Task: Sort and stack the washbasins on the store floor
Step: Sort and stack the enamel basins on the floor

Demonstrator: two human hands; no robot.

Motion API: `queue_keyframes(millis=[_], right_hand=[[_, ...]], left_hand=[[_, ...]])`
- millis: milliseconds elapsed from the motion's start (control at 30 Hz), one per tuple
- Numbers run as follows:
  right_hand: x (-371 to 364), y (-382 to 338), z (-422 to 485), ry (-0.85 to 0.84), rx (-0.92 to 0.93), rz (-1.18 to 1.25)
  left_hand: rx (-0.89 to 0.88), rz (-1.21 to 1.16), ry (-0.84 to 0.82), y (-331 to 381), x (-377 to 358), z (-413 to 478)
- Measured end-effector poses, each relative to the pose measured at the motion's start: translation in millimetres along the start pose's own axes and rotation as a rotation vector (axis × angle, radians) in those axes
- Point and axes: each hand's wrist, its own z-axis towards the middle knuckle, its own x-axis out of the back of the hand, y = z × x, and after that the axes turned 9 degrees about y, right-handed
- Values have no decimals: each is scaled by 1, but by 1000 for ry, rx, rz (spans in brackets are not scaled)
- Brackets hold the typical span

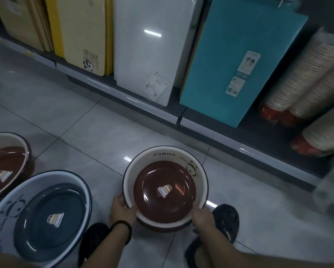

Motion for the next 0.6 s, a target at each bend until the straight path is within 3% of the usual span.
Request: queue_keyframes(millis=[100, 267, 400, 500, 600], right_hand=[[4, -8, 13, 70, 22, -96], [1, -13, 37, 118, 48, -136], [-3, -9, 58, 163, 51, -213], [-5, -26, 60, 164, 124, -249], [-8, -47, 66, 186, 142, -240]], left_hand=[[9, 77, 71, -2, -6, 7], [88, 102, 33, 3, -18, 9], [54, 105, 13, 10, -27, 17], [-5, 128, -39, 22, -28, 35], [-5, 335, -191, 50, -13, 63]])
